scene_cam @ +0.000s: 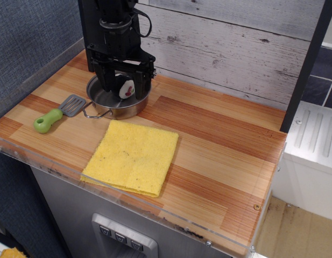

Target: Place the black and white vegetable to the right of the yellow cloth.

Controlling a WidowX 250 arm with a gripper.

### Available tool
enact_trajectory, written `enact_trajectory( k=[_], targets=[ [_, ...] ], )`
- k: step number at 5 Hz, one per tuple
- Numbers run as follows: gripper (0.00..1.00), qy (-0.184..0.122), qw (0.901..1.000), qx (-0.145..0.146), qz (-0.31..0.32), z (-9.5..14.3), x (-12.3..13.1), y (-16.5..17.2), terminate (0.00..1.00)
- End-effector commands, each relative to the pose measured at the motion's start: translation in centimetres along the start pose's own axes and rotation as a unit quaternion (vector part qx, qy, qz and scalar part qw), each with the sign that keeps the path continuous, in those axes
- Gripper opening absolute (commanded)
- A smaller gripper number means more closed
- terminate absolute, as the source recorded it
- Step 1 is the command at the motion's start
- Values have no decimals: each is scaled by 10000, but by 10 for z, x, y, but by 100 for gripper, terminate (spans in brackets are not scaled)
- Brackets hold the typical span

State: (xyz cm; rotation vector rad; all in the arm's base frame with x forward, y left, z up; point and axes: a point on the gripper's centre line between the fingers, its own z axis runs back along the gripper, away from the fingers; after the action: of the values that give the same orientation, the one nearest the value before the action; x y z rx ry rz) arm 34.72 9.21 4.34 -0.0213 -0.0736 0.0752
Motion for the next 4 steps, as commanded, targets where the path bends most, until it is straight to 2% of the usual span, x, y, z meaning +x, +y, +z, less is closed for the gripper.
enact_trajectory(
  k=[1, 4],
  targets=[
    [100, -139, 9998, 155, 73, 2, 18, 15, 0],
    [100, 121, 9995, 248, 154, -24, 29, 20, 0]
  ],
)
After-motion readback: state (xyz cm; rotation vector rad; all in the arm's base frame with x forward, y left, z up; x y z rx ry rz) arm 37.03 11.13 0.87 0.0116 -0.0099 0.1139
